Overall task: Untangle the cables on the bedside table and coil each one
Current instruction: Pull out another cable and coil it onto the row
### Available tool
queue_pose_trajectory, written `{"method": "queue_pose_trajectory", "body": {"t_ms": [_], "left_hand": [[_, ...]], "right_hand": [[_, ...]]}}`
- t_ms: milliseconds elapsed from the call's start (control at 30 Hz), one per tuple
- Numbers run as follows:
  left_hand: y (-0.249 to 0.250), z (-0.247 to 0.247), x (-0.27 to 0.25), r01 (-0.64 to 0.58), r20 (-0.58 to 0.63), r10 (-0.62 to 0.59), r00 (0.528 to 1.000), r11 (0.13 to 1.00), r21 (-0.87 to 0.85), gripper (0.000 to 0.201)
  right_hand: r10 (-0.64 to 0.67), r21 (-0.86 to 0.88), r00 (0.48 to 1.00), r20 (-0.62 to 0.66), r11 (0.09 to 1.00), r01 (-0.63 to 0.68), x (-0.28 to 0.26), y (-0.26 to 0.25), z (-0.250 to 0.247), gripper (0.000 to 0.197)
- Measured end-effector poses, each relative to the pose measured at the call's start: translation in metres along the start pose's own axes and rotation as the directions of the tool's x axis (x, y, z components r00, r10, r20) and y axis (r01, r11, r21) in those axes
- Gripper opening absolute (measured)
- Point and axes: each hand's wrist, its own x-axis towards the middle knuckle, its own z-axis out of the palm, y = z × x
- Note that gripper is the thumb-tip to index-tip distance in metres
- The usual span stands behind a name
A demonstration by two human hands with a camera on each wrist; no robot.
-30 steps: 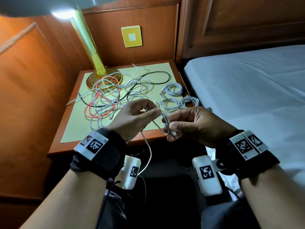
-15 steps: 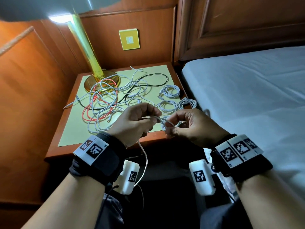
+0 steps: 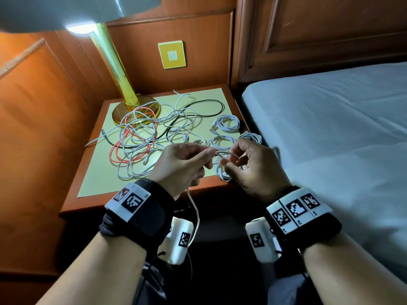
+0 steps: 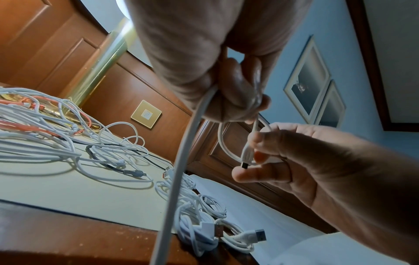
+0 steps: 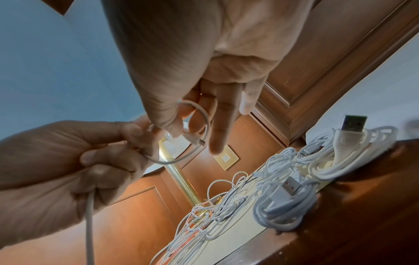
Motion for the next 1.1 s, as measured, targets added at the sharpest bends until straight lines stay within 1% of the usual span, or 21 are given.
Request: {"method": "queue_pose_trajectory", "body": {"t_ms": [100,167,233,300,333,400,533,667,800,867,1000,1100], "left_hand": [[0.0,-0.001,0.0,0.018,-0.005,-0.018,1.0,0.999,0.036,0.022],[0.0,-0.002,0.001,0.016,-0.02,-0.014,1.0,0.997,0.081,0.028],[0.0,-0.004,0.001,-0.024,-0.026,0.03,0.999,0.978,0.206,0.027],[-0.001,-0.004,0.0,-0.089,-0.013,0.102,0.995,0.917,0.39,0.026],[0.0,-0.004,-0.001,-0.103,-0.013,0.123,0.992,0.883,0.458,0.026],[-0.002,-0.005,0.0,-0.105,-0.035,0.143,0.989,0.852,0.512,0.026],[-0.001,-0.006,0.0,-0.128,-0.037,0.167,0.985,0.865,0.485,0.024],[0.001,-0.004,-0.001,-0.125,-0.043,0.163,0.986,0.878,0.462,0.024],[0.001,-0.002,-0.001,-0.153,-0.029,0.189,0.982,0.867,0.474,0.024],[0.0,-0.001,-0.001,-0.165,-0.017,0.197,0.98,0.864,0.476,0.024],[0.001,0.001,-0.001,-0.17,-0.021,0.204,0.979,0.866,0.471,0.023],[0.0,0.0,0.0,-0.165,-0.018,0.197,0.98,0.866,0.472,0.023]], "right_hand": [[-0.03,0.008,0.999,-0.037,1.0,0.03,0.0,0.001,0.004,0.025],[-0.061,0.034,0.997,-0.044,0.997,0.063,0.0,0.001,0.007,0.021],[-0.09,0.061,0.995,-0.048,0.994,0.093,0.001,0.002,0.01,0.016],[-0.102,0.083,0.993,-0.056,0.991,0.106,0.002,0.003,0.013,0.015],[-0.098,0.093,0.993,-0.058,0.99,0.104,0.002,0.004,0.014,0.014],[-0.089,0.112,0.994,-0.057,0.989,0.095,0.001,0.004,0.016,0.015],[-0.067,0.148,0.997,-0.03,0.986,0.071,0.0,0.003,0.016,0.015],[-0.019,0.222,0.999,0.026,0.975,0.013,-0.002,-0.001,0.016,0.016],[0.023,0.287,0.996,0.085,0.957,-0.047,-0.003,-0.003,0.016,0.016],[0.035,0.285,0.994,0.107,0.956,-0.064,-0.003,-0.005,0.015,0.019],[0.099,0.309,0.977,0.19,0.938,-0.156,-0.004,-0.008,0.017,0.02],[0.138,0.323,0.966,0.219,0.924,-0.205,-0.003,-0.007,0.019,0.021]]}}
